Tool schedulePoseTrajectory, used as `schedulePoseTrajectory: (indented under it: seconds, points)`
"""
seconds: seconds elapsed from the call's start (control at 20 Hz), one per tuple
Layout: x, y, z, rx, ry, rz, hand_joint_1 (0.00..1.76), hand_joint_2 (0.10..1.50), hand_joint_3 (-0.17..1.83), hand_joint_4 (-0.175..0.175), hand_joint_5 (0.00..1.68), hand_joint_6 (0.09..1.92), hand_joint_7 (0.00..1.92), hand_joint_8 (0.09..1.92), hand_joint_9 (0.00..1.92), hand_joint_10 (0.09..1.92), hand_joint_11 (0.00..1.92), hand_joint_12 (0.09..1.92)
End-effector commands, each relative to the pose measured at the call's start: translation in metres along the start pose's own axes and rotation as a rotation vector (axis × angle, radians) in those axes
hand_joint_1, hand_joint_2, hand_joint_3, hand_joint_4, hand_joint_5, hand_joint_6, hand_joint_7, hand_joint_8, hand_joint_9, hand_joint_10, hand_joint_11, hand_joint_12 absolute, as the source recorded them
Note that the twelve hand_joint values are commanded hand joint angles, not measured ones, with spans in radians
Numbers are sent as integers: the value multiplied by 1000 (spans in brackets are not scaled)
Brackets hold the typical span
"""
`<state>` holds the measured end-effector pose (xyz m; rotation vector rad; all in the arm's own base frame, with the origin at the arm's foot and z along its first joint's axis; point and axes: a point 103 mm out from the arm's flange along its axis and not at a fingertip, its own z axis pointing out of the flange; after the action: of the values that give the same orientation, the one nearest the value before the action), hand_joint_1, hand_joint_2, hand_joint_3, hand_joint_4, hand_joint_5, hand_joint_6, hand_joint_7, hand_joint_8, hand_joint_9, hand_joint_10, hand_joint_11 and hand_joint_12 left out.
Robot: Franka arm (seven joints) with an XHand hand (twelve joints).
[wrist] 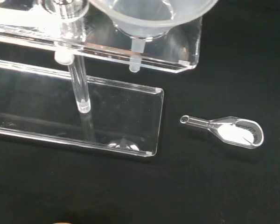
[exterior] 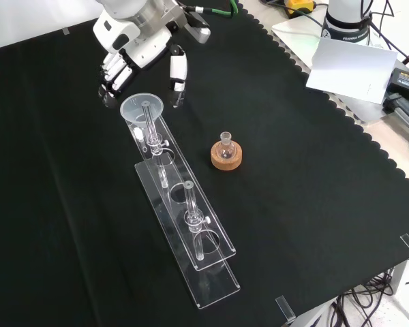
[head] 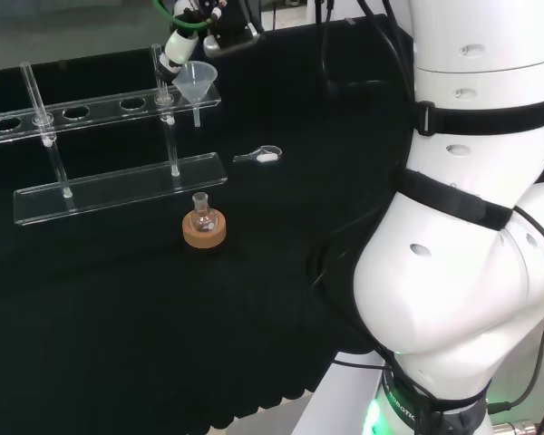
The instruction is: Pick up the funnel from the transparent funnel stand.
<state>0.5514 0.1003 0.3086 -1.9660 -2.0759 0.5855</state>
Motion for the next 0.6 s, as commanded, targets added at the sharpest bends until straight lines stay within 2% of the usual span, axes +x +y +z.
schedulePoseTrajectory:
  seconds: [0.05, 0.3, 0.35, 0.4, 0.6]
  points:
    - [-5, 8, 13, 46, -5, 0, 546, 775, 135, 21, 193, 87, 0, 539, 196, 765, 215, 1407]
    - [2, 14, 17, 76, -12, -6, 541, 769, 135, 18, 161, 87, 0, 443, 161, 780, 208, 1406]
    - [3, 15, 17, 75, -12, -42, 540, 769, 135, 18, 155, 87, 0, 433, 157, 783, 207, 1406]
    - [2, 15, 18, 76, -10, -47, 539, 768, 135, 17, 150, 87, 0, 428, 153, 785, 207, 1406]
    - [3, 18, 20, 113, -22, -16, 522, 758, 131, 20, 104, 87, 0, 325, 101, 798, 197, 1407]
